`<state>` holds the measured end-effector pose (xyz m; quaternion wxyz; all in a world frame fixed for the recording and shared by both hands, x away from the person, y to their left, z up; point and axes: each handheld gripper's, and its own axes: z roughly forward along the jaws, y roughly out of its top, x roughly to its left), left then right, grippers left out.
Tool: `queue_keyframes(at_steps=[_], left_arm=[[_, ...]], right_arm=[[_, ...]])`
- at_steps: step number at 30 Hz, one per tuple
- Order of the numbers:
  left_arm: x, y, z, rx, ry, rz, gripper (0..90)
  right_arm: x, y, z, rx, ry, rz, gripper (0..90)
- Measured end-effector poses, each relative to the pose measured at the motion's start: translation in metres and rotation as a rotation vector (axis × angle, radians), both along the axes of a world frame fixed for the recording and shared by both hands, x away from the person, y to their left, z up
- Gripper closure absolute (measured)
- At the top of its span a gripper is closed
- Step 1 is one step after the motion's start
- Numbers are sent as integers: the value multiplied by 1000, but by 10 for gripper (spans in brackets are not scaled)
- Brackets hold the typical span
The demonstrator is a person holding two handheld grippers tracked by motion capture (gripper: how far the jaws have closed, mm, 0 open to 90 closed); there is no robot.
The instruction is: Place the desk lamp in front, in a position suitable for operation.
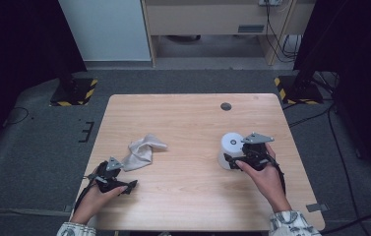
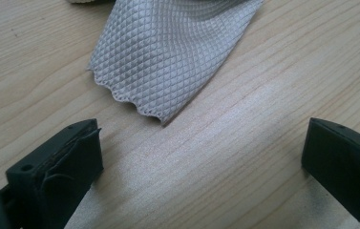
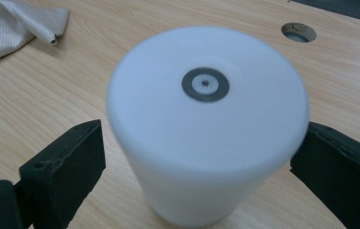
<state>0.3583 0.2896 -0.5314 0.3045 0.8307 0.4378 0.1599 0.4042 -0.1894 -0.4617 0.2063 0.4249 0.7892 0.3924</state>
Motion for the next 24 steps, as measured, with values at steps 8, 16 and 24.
queue_keyframes(at_steps=[8, 16, 24], left_arm=[[0, 0, 0, 1, 1, 1, 0], [0, 0, 0, 0, -1, -2, 0], [0, 0, 0, 0, 0, -3, 0]], right_arm=[[15, 12, -6, -8, -17, 3, 53], [22, 11, -11, 21, 7, -11, 85], [12, 25, -5, 13, -6, 12, 90]])
